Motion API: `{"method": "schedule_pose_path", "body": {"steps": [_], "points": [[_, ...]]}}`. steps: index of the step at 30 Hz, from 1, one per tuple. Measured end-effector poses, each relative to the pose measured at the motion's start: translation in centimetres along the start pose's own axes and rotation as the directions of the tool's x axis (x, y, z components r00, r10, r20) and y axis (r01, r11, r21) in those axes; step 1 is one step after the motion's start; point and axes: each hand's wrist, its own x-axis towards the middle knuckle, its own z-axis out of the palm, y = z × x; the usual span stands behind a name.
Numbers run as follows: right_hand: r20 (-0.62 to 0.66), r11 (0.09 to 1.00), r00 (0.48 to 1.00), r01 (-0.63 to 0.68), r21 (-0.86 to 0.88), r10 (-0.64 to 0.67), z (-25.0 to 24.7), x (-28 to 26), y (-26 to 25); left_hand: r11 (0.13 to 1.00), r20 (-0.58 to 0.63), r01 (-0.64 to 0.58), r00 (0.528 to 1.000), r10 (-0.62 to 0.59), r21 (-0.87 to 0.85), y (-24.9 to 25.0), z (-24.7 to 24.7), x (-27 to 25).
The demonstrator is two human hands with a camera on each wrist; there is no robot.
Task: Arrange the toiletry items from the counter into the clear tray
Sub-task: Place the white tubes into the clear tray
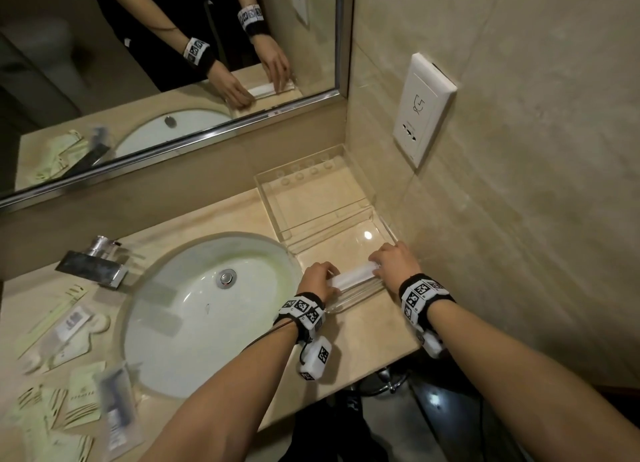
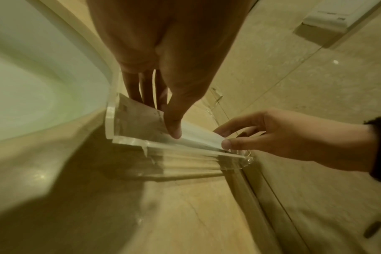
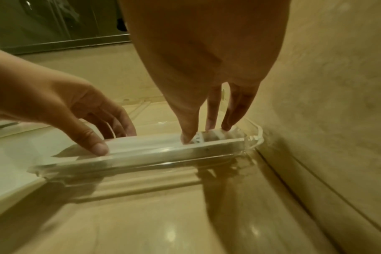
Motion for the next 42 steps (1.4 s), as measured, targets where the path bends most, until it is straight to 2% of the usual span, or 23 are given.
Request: {"method": "schedule_pose_path", "body": {"steps": [7,15,22,26,39,42], "points": [[0.055,0.998,0.997,0.052,0.028,-0.054,-0.6,0.1,1.2,0.999,-0.046,0.031,0.998,-0.031,-0.011,-0.1,0.3,-0.1],[-0.017,0.996,1.0,0.021,0.084,-0.02,0.5,0.2,1.8,0.994,-0.025,0.059,0.998,-0.062,-0.095,-0.6,0.4,0.0],[-0.024,0.996,1.0,0.011,0.092,-0.009,0.6,0.2,1.8,0.994,0.006,-0.025,1.0,0.026,-0.106,-1.6,-0.1,-0.5],[-0.008,0.994,1.0,0.006,0.106,-0.005,0.6,0.1,1.9,0.997,0.015,-0.061,0.998,0.062,-0.053,-1.7,-0.7,-0.3],[0.016,0.997,1.0,-0.012,0.077,0.011,0.8,-0.6,1.4,0.998,0.036,-0.07,0.997,0.07,0.007,-2.0,-1.2,0.4],[0.027,0.995,0.999,-0.024,0.099,0.021,-0.3,-0.6,1.1,0.995,-0.013,-0.088,0.996,0.088,-0.037,-1.9,-2.1,-0.1]]}}
